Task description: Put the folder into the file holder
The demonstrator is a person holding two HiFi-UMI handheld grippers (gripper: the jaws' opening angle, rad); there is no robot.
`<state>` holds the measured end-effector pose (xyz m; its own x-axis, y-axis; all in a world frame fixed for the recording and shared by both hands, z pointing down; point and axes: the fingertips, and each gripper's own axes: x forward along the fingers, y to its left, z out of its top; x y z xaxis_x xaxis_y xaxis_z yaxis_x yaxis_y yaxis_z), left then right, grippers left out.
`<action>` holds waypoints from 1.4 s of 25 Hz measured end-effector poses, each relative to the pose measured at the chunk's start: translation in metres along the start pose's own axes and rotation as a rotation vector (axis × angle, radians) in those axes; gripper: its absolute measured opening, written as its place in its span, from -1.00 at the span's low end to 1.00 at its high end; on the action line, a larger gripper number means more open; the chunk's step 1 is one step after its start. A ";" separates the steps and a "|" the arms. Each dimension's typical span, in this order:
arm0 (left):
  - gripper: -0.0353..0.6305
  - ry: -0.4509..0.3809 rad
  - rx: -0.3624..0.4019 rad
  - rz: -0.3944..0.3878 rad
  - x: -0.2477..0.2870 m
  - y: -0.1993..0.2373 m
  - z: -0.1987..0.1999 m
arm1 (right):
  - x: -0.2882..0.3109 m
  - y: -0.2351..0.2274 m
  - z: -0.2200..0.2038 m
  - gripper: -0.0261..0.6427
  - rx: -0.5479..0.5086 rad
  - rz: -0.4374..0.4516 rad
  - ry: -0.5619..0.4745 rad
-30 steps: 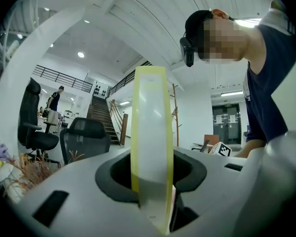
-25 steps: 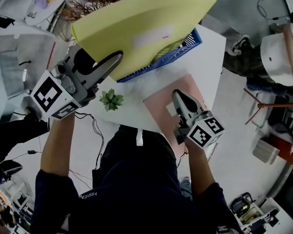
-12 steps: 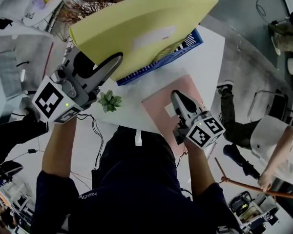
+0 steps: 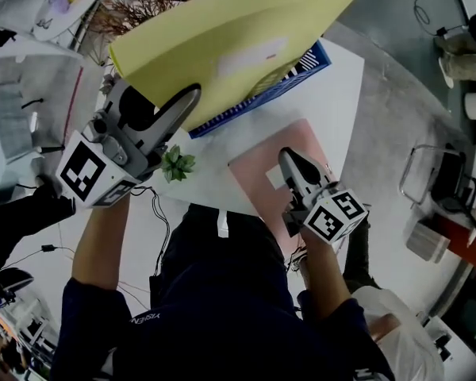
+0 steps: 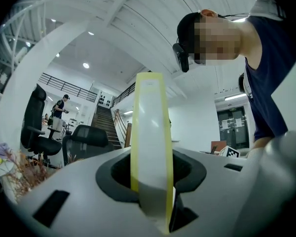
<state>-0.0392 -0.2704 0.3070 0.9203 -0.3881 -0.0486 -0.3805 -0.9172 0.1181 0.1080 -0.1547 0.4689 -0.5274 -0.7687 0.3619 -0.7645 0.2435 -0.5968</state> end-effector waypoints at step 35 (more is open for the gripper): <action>-0.42 -0.178 0.028 0.039 -0.005 -0.017 0.001 | -0.007 0.007 -0.022 -0.91 -0.040 -0.021 0.082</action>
<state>-0.0370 -0.2528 0.3039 0.8751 -0.4310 -0.2201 -0.4204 -0.9023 0.0954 0.0985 -0.1342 0.4780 -0.5384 -0.7231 0.4327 -0.7891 0.2523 -0.5601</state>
